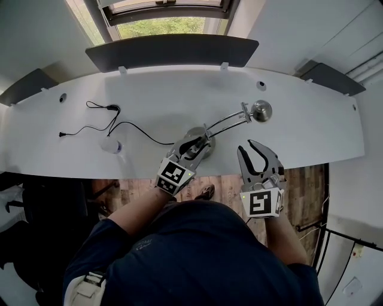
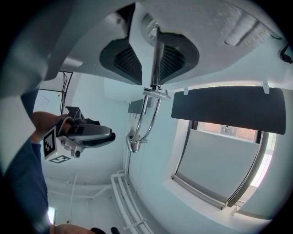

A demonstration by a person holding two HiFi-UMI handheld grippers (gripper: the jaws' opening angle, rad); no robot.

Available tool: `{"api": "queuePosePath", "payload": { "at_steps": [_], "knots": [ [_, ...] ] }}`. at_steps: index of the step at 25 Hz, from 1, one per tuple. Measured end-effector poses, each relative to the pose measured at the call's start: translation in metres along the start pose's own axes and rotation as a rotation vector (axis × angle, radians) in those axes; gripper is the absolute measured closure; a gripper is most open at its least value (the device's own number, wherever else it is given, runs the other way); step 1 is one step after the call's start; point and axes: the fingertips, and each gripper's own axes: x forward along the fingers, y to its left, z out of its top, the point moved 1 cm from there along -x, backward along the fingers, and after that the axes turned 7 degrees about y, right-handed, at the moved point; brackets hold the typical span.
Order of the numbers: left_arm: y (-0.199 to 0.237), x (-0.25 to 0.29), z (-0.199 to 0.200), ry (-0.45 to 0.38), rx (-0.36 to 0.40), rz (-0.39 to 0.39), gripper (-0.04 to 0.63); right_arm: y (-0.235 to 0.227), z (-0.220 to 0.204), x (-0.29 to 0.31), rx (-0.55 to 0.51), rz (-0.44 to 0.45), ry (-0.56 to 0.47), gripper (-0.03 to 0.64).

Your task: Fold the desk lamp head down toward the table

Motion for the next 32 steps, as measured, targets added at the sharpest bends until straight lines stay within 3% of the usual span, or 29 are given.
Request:
{"api": "queuePosePath", "payload": {
  "at_steps": [7, 16, 25, 28, 32],
  "knots": [
    [0.007, 0.017, -0.007, 0.014, 0.034, 0.003, 0.476, -0.014, 0.005, 0.011, -0.276, -0.131, 0.076, 0.446],
    [0.008, 0.030, -0.008, 0.029, 0.048, -0.005, 0.468, -0.026, 0.012, 0.031, -0.607, -0.243, 0.149, 0.426],
    [0.013, 0.042, -0.007, 0.039, 0.094, 0.007, 0.468, -0.032, 0.018, 0.051, -0.735, -0.296, 0.162, 0.437],
    [0.015, 0.046, -0.009, 0.049, 0.091, 0.008, 0.468, -0.033, 0.018, 0.055, -0.736, -0.309, 0.159, 0.482],
    [0.015, 0.045, -0.005, 0.024, 0.082, -0.004, 0.469, -0.034, 0.018, 0.053, -0.693, -0.305, 0.149, 0.488]
  ]
}}
